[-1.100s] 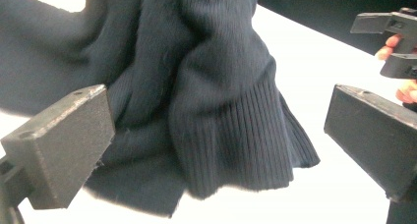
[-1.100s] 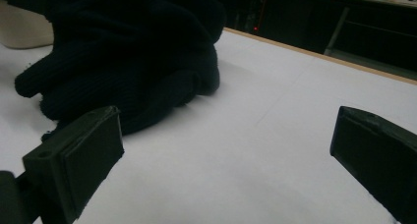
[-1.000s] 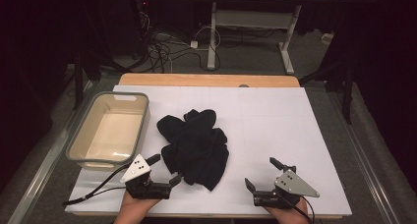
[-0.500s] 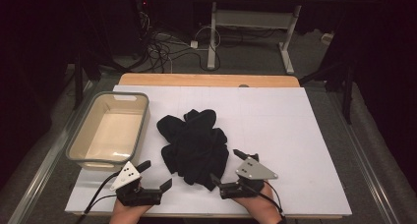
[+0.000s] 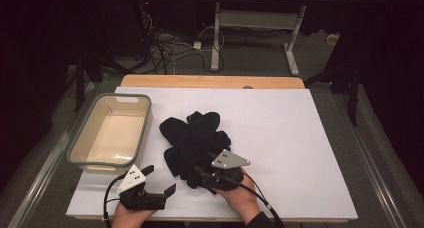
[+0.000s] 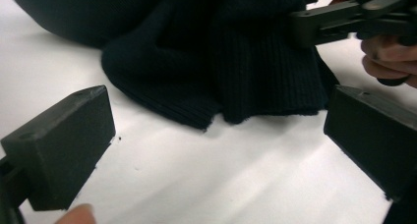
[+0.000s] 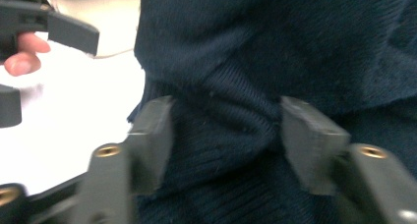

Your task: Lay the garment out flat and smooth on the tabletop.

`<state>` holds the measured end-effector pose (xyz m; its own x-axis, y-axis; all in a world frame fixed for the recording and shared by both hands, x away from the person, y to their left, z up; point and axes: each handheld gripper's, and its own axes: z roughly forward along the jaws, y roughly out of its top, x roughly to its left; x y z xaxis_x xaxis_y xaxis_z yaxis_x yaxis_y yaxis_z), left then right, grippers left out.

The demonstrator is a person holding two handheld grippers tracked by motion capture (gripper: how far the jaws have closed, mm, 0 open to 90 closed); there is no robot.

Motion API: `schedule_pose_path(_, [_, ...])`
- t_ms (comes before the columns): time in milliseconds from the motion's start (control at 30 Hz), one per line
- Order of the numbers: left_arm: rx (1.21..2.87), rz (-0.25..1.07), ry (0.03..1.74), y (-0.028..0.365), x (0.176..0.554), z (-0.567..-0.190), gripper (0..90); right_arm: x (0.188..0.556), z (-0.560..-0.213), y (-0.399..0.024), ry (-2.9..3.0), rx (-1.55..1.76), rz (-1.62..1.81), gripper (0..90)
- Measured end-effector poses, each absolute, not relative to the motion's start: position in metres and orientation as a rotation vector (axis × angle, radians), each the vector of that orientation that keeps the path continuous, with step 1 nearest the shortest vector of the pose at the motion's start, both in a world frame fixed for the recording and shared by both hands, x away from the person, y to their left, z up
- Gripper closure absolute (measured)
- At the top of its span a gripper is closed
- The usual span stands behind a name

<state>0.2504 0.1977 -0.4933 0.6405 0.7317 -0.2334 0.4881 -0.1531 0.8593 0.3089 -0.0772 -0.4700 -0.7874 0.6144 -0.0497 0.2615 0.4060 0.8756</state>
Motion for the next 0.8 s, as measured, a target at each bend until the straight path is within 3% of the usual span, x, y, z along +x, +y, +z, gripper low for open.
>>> schedule_pose_path(167, [1.806,0.266,0.926,0.196,0.251,-0.492,0.0,0.309,-0.469,-0.085,2.304,0.761,1.348,73.8])
schedule_pose_path(233, [1.800,0.268,0.904,0.194,0.250,-0.490,0.0,0.307,-0.468,-0.090,2.302,0.761,1.378,79.1])
schedule_pose_path(433, [1.791,0.268,0.862,0.187,0.253,-0.480,0.0,0.297,-0.458,-0.104,2.259,0.709,1.387,80.4])
schedule_pose_path(533, [1.801,0.191,0.846,0.182,0.259,-0.479,0.0,0.289,-0.452,-0.118,2.216,0.727,1.406,80.5])
schedule_pose_path(800, [1.739,0.215,0.804,0.175,0.268,-0.479,0.0,0.285,-0.453,-0.159,2.137,0.844,1.393,80.7])
